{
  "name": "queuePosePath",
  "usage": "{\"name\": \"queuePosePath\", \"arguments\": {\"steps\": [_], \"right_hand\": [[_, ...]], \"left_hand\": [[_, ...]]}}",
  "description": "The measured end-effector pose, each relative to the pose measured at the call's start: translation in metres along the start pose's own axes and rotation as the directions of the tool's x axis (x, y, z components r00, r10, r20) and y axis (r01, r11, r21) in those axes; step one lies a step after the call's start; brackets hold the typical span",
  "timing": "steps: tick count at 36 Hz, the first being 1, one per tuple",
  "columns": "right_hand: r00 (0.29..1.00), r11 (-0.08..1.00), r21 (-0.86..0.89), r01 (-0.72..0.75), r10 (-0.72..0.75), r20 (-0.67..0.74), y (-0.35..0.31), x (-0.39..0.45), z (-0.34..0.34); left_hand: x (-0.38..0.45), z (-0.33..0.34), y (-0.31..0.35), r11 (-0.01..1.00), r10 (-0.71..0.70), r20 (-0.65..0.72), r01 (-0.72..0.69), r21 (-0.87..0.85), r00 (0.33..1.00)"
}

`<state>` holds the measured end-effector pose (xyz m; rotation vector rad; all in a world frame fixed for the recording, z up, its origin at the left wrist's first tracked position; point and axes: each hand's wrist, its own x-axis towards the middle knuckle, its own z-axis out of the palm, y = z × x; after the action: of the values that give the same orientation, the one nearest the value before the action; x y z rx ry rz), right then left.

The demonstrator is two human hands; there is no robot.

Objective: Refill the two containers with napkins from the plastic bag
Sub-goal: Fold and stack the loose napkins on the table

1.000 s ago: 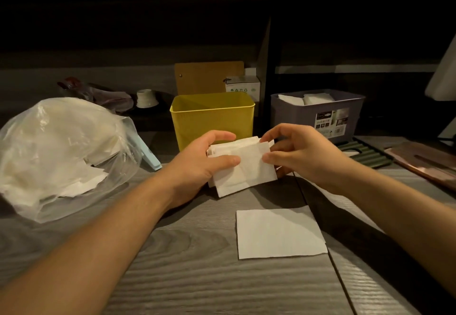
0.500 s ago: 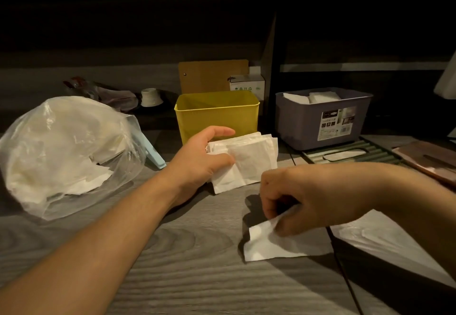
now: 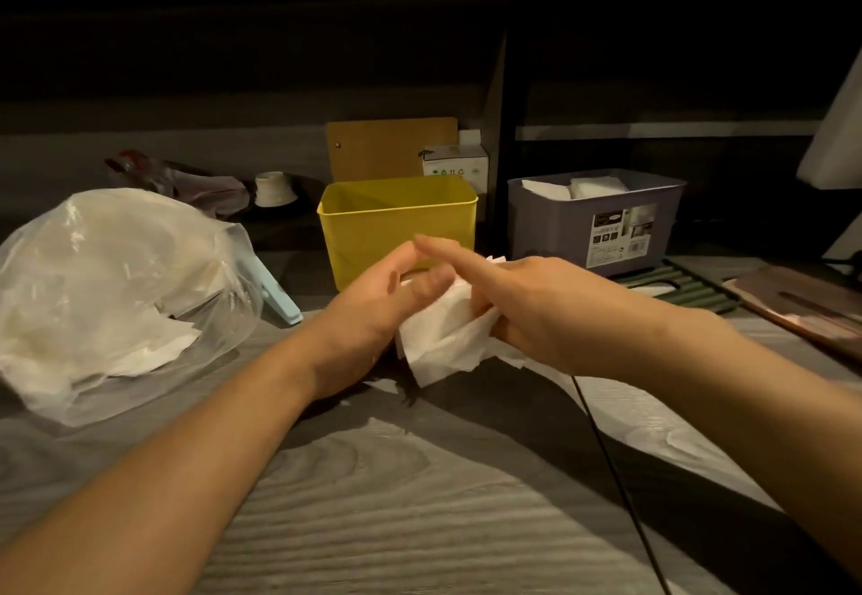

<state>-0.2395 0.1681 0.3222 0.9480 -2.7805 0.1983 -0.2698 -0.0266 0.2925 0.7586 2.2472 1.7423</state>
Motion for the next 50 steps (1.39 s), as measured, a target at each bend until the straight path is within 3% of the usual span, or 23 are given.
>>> {"name": "queuePosePath", "arguments": {"steps": [4,10,13,20,25,28,31,36,39,43,50], "right_hand": [[1.0,0.999,-0.032,0.018,-0.017,0.016,-0.004,0.005,0.002],[0.996,0.984,0.168,-0.052,0.063,-0.062,0.007,-0.003,-0.002],[0.995,0.978,0.189,-0.087,0.096,-0.037,0.014,-0.006,-0.003],[0.999,1.0,0.003,-0.004,0.004,-0.04,0.013,-0.003,-0.002],[0.999,0.999,0.036,0.037,-0.037,0.0,0.015,-0.008,0.0],[0.991,0.997,-0.022,0.072,-0.074,-0.116,0.02,-0.009,0.001],[0.988,0.988,0.142,0.06,-0.039,-0.147,0.024,-0.006,0.004],[0.995,0.92,0.38,-0.1,0.104,0.009,0.028,-0.004,0.011],[0.98,0.857,0.487,-0.166,0.199,-0.016,0.032,-0.006,0.012],[0.947,0.682,0.702,-0.205,0.32,-0.034,0.032,-0.006,0.015],[0.878,0.476,0.859,-0.188,0.473,-0.071,0.011,0.003,0.038]], "left_hand": [[0.001,-0.004,-0.007,0.995,0.001,0.033,-0.004,0.101,0.999],[0.001,0.0,-0.003,0.998,-0.002,0.032,0.0,0.061,0.999],[0.001,-0.001,-0.006,0.999,-0.011,0.026,0.01,0.04,1.0],[0.002,0.001,-0.003,0.993,0.036,0.057,-0.041,0.107,0.998],[0.002,0.0,-0.007,0.985,0.008,0.017,-0.01,0.17,1.0],[0.003,0.0,-0.006,0.974,0.058,-0.047,-0.046,0.221,0.997],[0.001,0.001,-0.002,0.976,0.079,-0.072,-0.063,0.208,0.994],[0.0,0.001,0.0,0.976,0.051,-0.077,-0.033,0.213,0.996],[0.0,0.001,0.0,0.981,0.045,-0.111,-0.023,0.193,0.993],[0.003,-0.001,-0.002,0.991,0.032,-0.183,-0.007,0.133,0.983],[0.007,0.007,-0.009,0.997,-0.018,-0.275,0.037,0.065,0.961]]}}
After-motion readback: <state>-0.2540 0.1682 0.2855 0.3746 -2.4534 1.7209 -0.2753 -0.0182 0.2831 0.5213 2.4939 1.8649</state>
